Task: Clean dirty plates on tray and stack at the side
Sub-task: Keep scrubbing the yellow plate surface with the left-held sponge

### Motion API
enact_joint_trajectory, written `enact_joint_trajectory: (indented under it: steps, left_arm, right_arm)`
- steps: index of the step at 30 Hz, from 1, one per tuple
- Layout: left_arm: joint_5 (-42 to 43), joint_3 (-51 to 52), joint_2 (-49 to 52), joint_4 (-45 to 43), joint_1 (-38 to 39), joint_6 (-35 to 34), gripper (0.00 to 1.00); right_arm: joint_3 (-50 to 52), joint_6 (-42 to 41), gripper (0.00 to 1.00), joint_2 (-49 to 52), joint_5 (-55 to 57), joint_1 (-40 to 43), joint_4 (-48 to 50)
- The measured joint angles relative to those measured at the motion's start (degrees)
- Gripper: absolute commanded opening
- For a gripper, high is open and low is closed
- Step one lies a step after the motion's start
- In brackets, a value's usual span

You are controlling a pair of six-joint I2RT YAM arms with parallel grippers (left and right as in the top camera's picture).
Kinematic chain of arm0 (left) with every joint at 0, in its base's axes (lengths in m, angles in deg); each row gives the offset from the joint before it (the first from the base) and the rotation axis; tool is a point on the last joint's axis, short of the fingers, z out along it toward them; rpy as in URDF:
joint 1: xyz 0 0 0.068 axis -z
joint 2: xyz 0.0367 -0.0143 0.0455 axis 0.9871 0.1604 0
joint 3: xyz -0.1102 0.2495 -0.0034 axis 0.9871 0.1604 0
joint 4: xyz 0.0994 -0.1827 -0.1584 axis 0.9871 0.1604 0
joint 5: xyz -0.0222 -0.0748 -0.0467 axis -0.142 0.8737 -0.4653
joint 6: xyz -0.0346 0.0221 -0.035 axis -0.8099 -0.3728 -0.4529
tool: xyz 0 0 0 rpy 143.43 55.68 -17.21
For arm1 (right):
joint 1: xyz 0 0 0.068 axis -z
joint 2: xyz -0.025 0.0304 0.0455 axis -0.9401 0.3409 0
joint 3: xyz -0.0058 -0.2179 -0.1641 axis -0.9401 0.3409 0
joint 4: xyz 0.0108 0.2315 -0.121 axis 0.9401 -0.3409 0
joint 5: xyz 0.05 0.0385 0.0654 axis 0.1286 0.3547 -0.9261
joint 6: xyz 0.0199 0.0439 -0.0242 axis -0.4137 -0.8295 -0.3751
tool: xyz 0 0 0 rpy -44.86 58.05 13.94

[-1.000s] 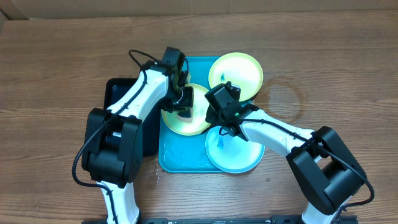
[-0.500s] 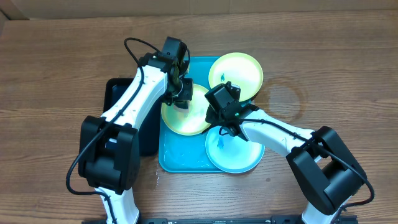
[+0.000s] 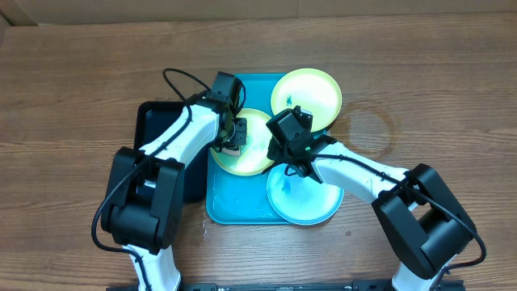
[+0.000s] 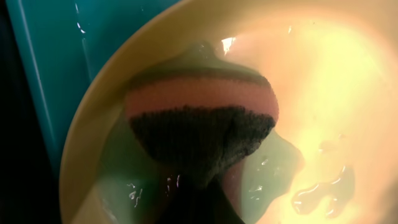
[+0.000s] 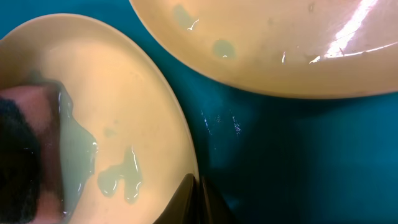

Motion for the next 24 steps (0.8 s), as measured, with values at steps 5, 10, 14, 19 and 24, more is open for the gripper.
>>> enact_joint_trajectory:
  steps: [5,10,14,19,24]
  left_arm:
    - [0.79,3.34,-1.60,-4.02,-0.07,-0.22,0.04]
    - [1.46,4.61,-2.19,-5.53,-0.31,-0.22,0.04]
    - [1.73,4.63,-2.19,-5.55,-0.42,-0.22,0.04]
    - [1.75,4.72,-2.19,-5.70,-0.39,-0.22,0.04]
    - [1.77,4.72,-2.19,-5.70,-0.39,-0.22,0.04]
  right_arm:
    - [0.00,-0.02,0.04,0.00,0.02,-0.02,-0.04]
    - [0.00,-0.02,0.04,0.00,0.00,0.00,-0.02]
    - [0.00,-0.02,0.04,0.00,0.02,0.00,-0.04]
    - [0.00,-0.04,0.04,0.00,0.00,-0.02,-0.11]
    - [0.00,-0.02,0.04,0.00,0.02,-0.02,-0.17]
